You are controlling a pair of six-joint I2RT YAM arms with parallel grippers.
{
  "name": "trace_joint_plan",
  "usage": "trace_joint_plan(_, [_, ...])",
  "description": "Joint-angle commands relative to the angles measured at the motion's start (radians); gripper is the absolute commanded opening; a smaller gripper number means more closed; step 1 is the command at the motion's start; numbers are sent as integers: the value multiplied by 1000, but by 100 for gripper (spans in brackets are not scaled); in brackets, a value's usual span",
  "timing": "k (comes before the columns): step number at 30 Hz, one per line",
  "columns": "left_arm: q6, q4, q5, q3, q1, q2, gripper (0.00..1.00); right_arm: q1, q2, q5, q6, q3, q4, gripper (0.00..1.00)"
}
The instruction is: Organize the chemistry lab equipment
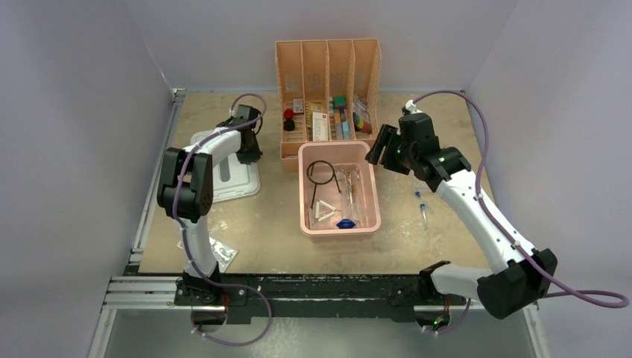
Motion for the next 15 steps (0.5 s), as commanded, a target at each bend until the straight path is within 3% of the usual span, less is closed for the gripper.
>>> trace_joint_plan(1, [30, -62, 29, -11, 3, -48, 8, 4, 6, -48, -23, 56, 53, 66])
trace_joint_plan(5, [12, -57, 48, -60, 2, -158, 7, 5, 28, -99, -38, 66, 90, 66])
trace_joint_plan(15, [-89, 130, 117, -359, 0, -495, 7, 54, 109, -199, -38, 129, 171, 66])
